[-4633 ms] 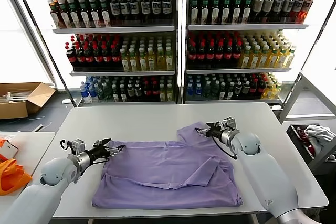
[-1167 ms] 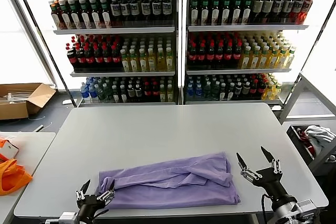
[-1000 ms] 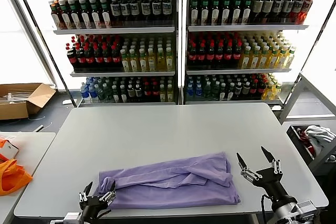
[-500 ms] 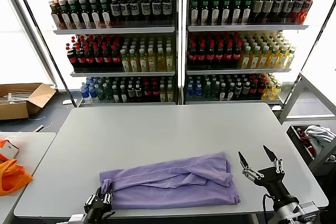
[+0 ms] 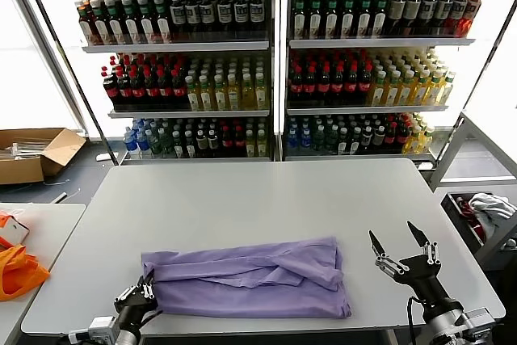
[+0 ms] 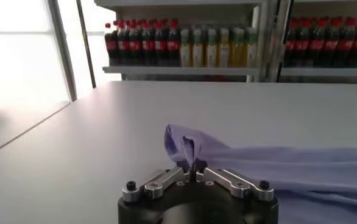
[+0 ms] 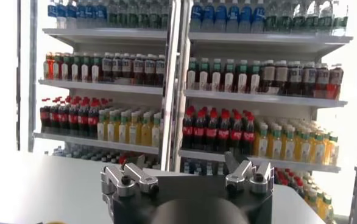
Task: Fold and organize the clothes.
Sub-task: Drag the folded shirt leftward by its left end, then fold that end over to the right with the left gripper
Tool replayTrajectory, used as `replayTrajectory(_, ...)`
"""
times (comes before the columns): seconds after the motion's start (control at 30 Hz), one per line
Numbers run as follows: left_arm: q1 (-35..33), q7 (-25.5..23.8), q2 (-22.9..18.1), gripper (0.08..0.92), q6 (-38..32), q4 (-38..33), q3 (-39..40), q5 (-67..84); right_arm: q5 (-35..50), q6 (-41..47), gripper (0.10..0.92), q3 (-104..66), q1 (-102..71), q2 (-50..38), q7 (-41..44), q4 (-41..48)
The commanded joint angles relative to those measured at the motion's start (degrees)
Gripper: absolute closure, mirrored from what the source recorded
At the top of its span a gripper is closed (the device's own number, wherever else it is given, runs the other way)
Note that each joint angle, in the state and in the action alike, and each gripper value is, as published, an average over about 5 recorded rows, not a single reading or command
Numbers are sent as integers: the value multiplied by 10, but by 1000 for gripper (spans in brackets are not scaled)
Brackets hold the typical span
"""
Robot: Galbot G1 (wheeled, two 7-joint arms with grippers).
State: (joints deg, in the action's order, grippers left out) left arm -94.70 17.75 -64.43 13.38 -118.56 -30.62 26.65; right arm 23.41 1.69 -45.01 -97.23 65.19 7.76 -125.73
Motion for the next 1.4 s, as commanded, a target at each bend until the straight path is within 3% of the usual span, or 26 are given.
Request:
replayTrajectory(0.03, 54, -112, 148, 893, -21, 132, -233, 59, 9, -1, 203, -4, 1, -3, 1, 1)
replayTrajectory(0.2, 84, -191, 248, 893, -55, 250, -286, 19, 13, -2, 203, 1, 2, -7, 2, 0)
replayTrajectory(0.33, 84, -201, 271, 893, -36, 205, -280, 31, 13, -2, 203, 8, 4, -8, 4, -2)
replayTrajectory(0.53, 84, -194, 191, 893, 30, 30, -197, 33, 46, -6, 203, -13, -5, -18, 22, -1)
replayTrajectory(0.7, 88, -186, 133, 894, 47, -40, -81, -24, 70, -12, 203, -48, -17, -26, 27, 8)
replayTrajectory(0.87, 90, -183, 103, 894, 43, -39, 4, -69, 72, -17, 203, -62, -26, -24, 29, 7)
replayTrajectory(1.4, 134, -152, 48, 893, 63, 10, 127, -64, 66, -20, 203, -54, -28, -8, 32, 15)
